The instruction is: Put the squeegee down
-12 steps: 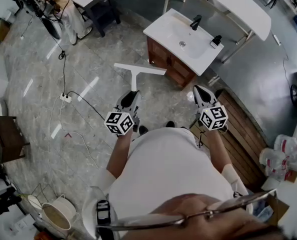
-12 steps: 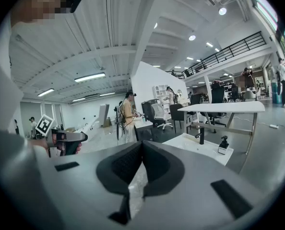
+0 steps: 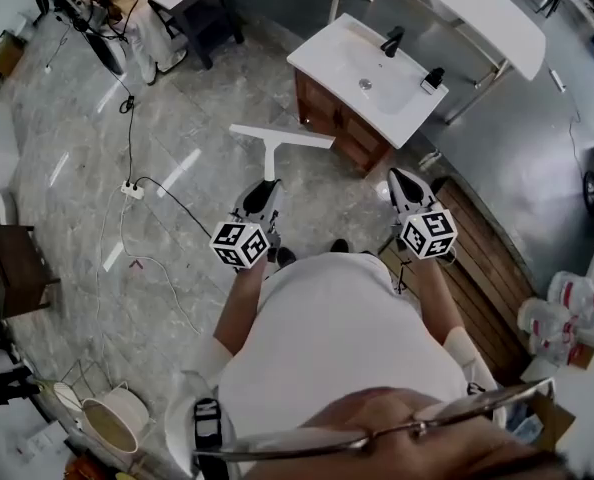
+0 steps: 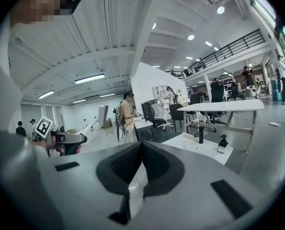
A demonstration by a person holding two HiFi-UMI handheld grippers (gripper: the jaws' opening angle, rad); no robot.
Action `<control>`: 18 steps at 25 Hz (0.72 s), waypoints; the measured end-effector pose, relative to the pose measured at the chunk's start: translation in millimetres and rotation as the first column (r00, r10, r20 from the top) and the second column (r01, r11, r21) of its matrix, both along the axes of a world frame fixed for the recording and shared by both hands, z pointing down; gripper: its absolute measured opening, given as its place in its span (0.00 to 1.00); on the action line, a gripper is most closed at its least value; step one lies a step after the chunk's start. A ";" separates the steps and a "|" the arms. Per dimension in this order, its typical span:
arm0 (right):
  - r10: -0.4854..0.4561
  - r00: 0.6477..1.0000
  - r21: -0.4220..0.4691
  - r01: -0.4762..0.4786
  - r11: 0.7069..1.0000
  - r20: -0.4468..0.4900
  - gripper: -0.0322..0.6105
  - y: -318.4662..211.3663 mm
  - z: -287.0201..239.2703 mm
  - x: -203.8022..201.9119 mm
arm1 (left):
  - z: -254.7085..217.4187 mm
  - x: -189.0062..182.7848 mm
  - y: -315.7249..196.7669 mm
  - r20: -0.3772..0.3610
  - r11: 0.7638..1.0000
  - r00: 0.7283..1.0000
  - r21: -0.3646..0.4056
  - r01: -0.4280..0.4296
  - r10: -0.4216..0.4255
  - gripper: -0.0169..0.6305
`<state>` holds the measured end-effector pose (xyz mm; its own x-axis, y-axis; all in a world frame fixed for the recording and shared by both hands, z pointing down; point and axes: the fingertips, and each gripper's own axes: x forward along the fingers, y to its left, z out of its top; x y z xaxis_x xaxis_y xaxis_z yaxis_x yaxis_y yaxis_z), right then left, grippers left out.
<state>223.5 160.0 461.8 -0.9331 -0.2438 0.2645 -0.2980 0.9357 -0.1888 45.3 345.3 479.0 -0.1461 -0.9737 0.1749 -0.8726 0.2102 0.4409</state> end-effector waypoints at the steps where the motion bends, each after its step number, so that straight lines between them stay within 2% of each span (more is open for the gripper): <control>1: 0.001 1.000 -0.006 -0.001 1.000 0.001 0.06 -1.1 0.5 2.0 | 0.1 2.2 -0.9 0.000 1.000 1.000 0.000 0.001 -0.001 0.17; 10: -0.023 1.000 -0.037 0.022 0.999 -0.018 0.06 -20.4 9.6 21.0 | -3.4 23.7 -18.8 0.004 1.000 1.000 0.014 0.020 -0.020 0.17; 18: -0.075 0.997 -0.063 0.073 0.995 -0.024 0.06 -35.1 20.0 40.0 | 3.1 50.6 -31.1 -0.011 0.997 0.997 0.004 0.072 -0.072 0.17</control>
<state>263.5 124.9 481.8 -0.9404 -0.1568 0.3016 -0.2341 0.9421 -0.2401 95.9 314.2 482.1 -0.2140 -0.9615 0.1723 -0.8503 0.2701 0.4516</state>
